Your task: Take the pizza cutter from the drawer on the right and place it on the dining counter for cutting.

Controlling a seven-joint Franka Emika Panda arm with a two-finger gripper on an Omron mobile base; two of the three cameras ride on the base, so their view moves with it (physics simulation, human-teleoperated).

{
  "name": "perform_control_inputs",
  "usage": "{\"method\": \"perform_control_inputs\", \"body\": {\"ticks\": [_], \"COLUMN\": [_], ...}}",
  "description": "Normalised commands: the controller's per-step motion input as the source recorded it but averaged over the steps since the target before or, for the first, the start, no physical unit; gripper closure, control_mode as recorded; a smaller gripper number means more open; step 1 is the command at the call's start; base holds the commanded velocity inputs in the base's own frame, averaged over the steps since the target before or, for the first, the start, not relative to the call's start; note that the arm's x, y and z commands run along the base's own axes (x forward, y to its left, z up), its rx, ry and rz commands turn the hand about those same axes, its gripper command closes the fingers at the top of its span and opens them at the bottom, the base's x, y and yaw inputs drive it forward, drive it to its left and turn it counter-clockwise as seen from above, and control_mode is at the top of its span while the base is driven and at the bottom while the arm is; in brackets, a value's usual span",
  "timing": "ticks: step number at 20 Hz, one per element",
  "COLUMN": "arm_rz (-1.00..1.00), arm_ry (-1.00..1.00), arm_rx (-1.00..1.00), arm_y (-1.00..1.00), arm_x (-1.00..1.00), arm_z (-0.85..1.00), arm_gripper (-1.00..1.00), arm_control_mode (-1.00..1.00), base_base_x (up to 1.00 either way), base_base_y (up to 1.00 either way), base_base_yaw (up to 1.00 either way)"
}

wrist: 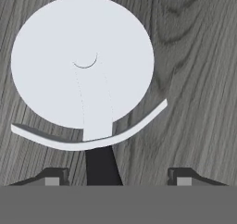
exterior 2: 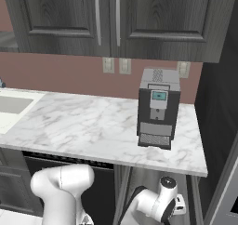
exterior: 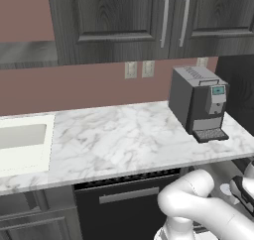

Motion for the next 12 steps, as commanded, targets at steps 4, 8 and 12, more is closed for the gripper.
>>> {"method": "perform_control_inputs", "body": {"ticks": [4,8,12], "arm_rz": [0.0,0.0,0.0], "arm_ry": [0.0,0.0,0.0], "arm_rx": [0.0,0.0,0.0], "arm_y": [0.0,0.0,0.0], "arm_x": [0.0,0.0,0.0], "arm_z": [0.0,0.0,0.0], "arm_gripper": [1.0,1.0,1.0], "arm_control_mode": [-1.0,-1.0,-1.0], "base_base_x": [0.0,0.0,0.0], "base_base_y": [0.0,0.0,0.0], "base_base_yaw": [0.0,0.0,0.0]}}
